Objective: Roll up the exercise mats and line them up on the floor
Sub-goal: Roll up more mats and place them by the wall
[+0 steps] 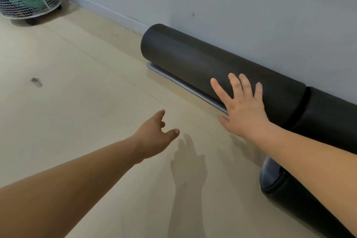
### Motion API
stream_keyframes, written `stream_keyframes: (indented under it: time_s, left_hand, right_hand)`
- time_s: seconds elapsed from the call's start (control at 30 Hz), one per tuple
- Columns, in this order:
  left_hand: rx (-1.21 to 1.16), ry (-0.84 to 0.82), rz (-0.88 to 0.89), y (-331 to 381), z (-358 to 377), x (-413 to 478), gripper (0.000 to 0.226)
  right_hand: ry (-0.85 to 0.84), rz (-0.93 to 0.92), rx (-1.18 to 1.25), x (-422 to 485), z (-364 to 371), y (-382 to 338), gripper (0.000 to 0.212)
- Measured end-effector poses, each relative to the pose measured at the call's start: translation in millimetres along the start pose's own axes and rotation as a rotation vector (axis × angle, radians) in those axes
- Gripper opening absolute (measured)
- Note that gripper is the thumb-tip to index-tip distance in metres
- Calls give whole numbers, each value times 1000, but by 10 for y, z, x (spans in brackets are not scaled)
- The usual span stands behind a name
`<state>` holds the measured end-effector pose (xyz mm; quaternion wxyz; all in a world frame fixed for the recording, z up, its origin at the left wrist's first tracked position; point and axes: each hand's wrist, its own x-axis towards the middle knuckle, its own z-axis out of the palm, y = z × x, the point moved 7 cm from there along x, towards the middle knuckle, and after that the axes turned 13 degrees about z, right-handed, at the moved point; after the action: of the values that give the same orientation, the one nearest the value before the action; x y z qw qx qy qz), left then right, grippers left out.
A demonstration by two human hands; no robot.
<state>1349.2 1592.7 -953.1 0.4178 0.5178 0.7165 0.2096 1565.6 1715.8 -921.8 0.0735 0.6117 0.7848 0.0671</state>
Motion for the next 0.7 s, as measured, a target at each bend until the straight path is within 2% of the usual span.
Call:
stream_keyframes:
  time_s: [0.1,0.17,0.23,0.3,0.37,0.5,0.7]
  left_hand:
    - [-14,42,5,-348,-381,-536,91]
    - [0,27,15,-492,-524,-815,91]
    - [24,22,3,-837,-795,-1301,89]
    - [75,10,-31,-1283,-1074,-1838,87]
    - [107,19,-82,-1828,-1358,-2465,84]
    - [53,119,-188,-2781,-1819,-3586,74]
    - [-57,300,-359,-4235,-2106,-5165,73]
  right_hand:
    - [-120,-183,84,-452,-237,-960,97]
    - [-251,-233,155,-641,-341,-1391,78]
    - [-322,-291,147,-917,-509,-1972,60]
    - [-350,-361,114,-1233,-734,-2553,52]
    - [-341,-466,83,-1621,-970,-3184,52]
    - [-333,-642,120,-2397,-1275,-4238,70]
    - [-378,-879,72,-3812,-1408,-5867,69]
